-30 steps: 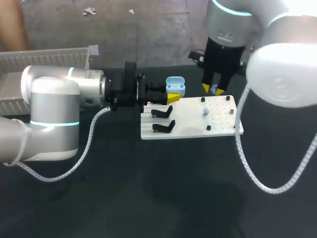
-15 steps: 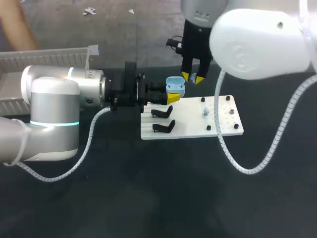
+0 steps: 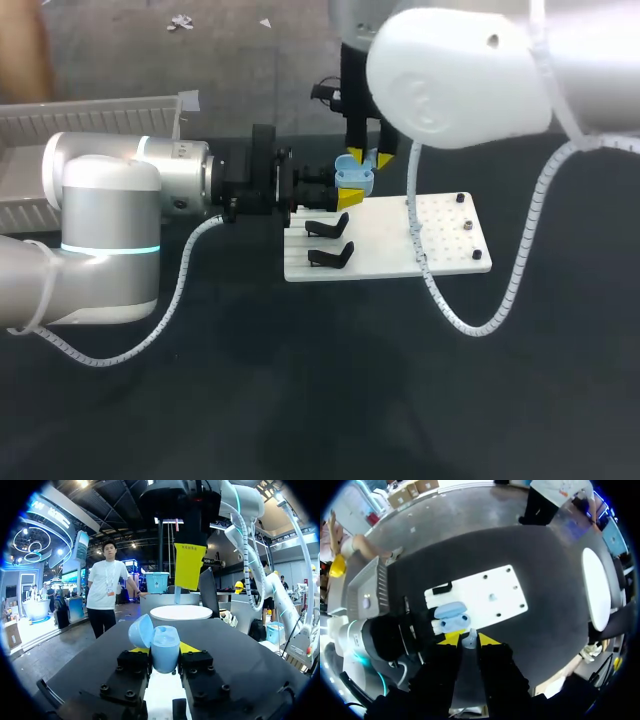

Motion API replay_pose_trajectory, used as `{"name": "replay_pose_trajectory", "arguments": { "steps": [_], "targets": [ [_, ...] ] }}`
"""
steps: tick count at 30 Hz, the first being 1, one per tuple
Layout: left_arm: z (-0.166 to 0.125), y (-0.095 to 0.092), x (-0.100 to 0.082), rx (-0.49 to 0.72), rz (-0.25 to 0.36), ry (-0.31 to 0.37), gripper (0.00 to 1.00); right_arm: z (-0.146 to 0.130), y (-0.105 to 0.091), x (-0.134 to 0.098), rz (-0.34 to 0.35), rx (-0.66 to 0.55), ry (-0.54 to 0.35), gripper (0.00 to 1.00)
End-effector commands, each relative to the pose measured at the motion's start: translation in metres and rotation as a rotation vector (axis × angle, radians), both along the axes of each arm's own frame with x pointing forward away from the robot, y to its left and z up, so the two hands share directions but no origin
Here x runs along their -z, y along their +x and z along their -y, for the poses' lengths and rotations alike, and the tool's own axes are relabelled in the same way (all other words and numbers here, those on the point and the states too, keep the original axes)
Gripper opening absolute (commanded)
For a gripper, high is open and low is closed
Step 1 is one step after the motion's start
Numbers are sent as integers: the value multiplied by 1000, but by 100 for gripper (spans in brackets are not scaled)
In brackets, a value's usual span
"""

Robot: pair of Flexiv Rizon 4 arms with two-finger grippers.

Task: Pick up each earbud case from the left stands, insert the matching earbuds, close the lid, and place the case in the box.

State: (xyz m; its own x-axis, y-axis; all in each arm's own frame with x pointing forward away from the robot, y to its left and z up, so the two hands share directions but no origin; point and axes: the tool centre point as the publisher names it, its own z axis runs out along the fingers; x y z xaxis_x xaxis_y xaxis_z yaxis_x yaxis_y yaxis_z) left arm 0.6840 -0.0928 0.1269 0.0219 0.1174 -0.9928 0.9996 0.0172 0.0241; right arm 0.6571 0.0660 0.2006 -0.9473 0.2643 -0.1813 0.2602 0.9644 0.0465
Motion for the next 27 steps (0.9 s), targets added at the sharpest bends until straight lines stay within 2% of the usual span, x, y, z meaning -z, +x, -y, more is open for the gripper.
{"name": "replay_pose_trajectory", "arguments": {
  "steps": [1,27],
  "targets": [
    [0,-2,1,-7,5,-5,0,-6,4,3,1,2,-26,0],
    [0,-2,1,-7,5,-5,0,-9,10,17,20,60,-6,0]
  ]
}}
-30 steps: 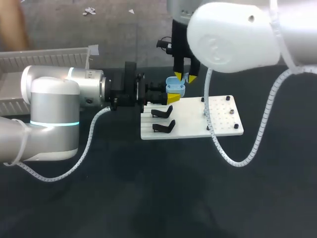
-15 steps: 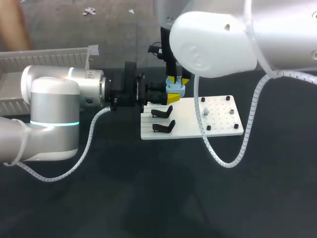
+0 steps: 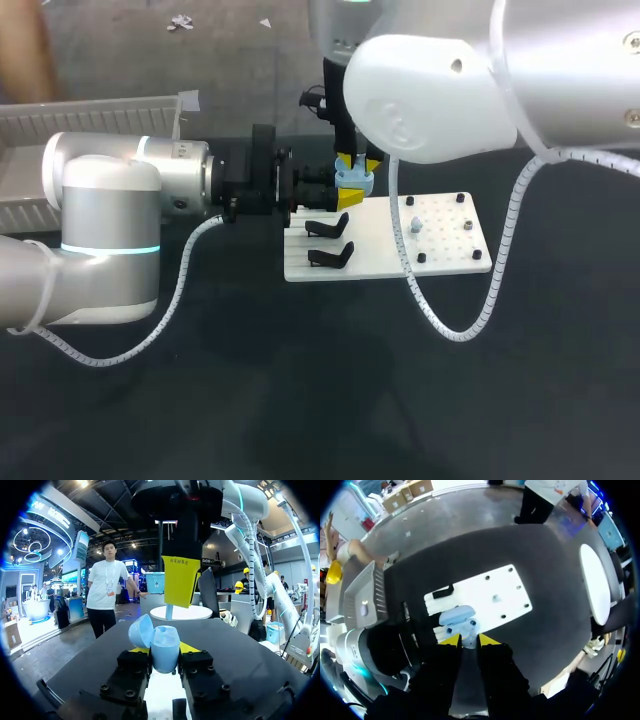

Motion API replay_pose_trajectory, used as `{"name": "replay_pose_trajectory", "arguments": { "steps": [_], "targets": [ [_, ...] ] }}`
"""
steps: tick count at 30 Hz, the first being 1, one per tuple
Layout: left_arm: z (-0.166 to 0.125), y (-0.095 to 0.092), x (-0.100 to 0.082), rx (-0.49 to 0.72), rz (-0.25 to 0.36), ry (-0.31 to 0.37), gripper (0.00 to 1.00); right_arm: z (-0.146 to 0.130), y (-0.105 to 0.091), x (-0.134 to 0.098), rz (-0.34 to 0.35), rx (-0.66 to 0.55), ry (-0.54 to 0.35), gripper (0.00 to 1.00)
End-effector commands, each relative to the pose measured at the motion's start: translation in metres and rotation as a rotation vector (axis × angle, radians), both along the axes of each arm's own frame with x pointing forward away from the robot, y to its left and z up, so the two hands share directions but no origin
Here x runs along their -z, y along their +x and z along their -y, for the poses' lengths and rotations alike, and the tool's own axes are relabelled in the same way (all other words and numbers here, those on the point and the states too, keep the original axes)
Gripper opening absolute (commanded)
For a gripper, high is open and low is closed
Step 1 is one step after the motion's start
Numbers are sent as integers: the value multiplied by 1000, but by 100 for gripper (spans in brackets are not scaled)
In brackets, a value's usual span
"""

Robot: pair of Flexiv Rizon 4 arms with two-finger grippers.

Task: Pick up each earbud case from the left stands, insert the matching earbuds, close the lid, and place the case in the box.

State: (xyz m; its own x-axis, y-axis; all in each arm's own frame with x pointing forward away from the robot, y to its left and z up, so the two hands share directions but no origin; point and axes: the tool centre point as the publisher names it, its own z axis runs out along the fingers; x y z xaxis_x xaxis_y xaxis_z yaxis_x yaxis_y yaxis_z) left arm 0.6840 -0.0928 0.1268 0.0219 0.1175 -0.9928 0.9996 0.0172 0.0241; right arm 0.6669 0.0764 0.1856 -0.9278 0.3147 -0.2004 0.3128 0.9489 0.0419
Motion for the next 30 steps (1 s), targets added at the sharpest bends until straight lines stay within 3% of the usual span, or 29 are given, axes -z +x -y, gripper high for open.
{"name": "replay_pose_trajectory", "arguments": {
  "steps": [1,30],
  "targets": [
    [0,-2,1,-7,5,-5,0,1,0,3,2,6,4,0],
    [0,-2,1,-7,5,-5,0,-1,5,8,0,21,-2,0]
  ]
}}
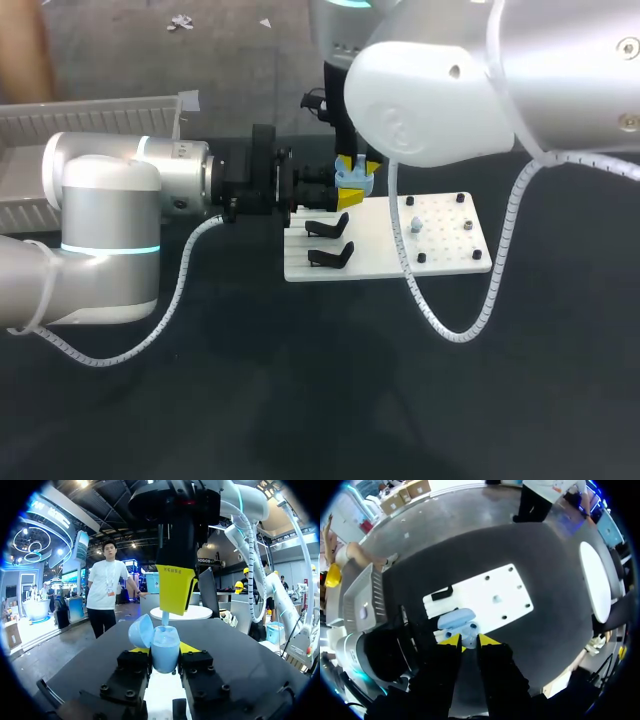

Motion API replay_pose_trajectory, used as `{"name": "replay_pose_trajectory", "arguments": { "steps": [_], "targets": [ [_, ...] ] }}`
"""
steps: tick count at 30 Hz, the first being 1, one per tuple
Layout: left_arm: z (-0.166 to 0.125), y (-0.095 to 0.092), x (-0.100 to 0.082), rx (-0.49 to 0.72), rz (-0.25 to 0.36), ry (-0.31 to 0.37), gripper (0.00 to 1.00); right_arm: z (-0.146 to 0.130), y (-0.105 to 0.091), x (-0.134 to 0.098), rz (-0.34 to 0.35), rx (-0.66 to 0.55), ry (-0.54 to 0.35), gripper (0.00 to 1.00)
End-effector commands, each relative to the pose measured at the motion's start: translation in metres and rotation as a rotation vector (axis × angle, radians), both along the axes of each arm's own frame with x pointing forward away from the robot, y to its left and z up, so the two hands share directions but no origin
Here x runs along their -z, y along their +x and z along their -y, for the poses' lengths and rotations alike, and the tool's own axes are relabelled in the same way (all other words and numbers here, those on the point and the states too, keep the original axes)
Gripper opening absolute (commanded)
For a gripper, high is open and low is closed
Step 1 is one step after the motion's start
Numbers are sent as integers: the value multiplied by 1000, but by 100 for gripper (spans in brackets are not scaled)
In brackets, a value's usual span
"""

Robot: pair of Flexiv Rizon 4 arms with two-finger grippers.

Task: Pick up each earbud case from the left stands, insert the matching earbuds, close the lid, and place the case in the box.

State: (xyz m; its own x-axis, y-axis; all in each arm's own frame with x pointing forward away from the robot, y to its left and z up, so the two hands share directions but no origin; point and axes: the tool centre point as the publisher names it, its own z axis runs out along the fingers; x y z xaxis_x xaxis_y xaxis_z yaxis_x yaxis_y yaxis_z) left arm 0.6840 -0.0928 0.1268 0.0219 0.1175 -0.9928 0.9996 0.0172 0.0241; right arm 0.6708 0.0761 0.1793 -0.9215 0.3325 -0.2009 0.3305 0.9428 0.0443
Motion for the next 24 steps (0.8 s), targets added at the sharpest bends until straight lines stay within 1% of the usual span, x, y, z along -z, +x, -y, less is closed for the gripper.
{"name": "replay_pose_trajectory", "arguments": {
  "steps": [1,24],
  "targets": [
    [0,-2,1,-7,5,-5,0,-2,1,2,-2,3,-5,0],
    [0,-2,1,-7,5,-5,0,0,3,5,-7,7,-8,0]
  ]
}}
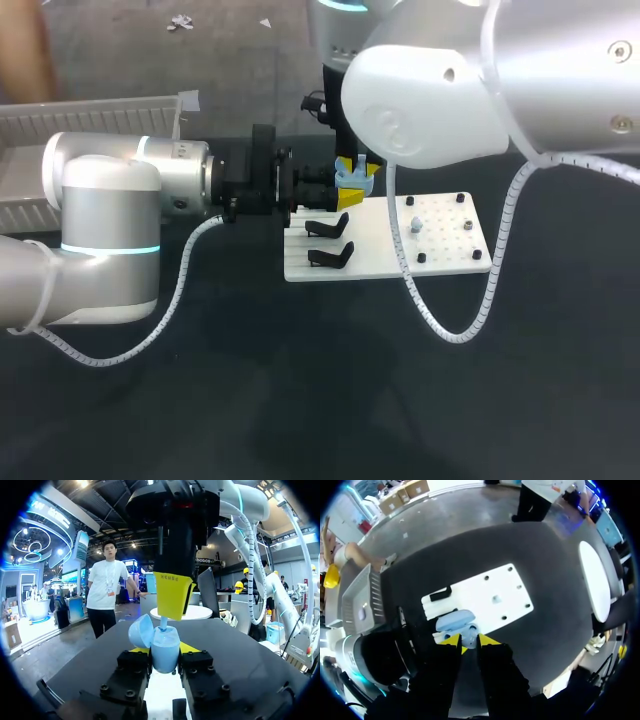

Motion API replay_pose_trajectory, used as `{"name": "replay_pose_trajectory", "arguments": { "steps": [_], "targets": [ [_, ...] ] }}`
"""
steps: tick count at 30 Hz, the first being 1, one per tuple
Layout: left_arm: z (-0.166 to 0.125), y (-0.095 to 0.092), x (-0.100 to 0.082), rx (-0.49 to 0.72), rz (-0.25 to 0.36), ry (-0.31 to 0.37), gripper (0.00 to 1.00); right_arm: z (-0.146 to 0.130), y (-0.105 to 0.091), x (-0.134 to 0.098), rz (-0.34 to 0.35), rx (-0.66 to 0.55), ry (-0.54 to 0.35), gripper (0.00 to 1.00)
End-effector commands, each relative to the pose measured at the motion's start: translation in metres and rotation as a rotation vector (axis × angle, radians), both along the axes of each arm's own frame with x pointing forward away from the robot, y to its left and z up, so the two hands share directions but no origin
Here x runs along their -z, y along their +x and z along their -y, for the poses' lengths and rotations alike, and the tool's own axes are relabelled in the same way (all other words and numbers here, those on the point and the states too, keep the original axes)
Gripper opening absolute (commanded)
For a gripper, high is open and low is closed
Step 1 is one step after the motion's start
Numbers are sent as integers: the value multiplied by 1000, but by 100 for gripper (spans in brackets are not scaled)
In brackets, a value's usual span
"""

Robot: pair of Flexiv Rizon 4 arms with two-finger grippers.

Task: Pick up each earbud case from the left stands, insert the matching earbuds, close the lid, and place the case in the box.

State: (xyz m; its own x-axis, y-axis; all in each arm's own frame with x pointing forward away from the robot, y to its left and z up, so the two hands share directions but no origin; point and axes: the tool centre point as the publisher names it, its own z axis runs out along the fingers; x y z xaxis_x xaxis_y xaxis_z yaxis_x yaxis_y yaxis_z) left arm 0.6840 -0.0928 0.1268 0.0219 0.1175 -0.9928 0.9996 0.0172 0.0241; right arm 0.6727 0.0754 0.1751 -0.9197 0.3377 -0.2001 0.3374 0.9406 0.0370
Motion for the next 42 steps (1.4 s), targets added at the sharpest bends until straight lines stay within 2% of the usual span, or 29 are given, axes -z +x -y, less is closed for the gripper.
{"name": "replay_pose_trajectory", "arguments": {
  "steps": [1,36,37,38,41,42],
  "targets": [
    [0,-2,1,-7,5,-5,0,-1,1,1,-4,0,-1,0],
    [0,-2,1,-7,5,-5,0,1,7,12,-37,5,5,0],
    [0,-2,1,-7,5,-5,0,2,7,12,-38,5,6,6],
    [0,-2,1,-7,5,-5,0,2,6,11,-38,4,7,28],
    [0,-2,1,-7,5,-5,0,2,4,9,-38,-3,12,41],
    [0,-2,1,-7,5,-5,0,2,2,8,-35,-6,14,42]
  ]
}}
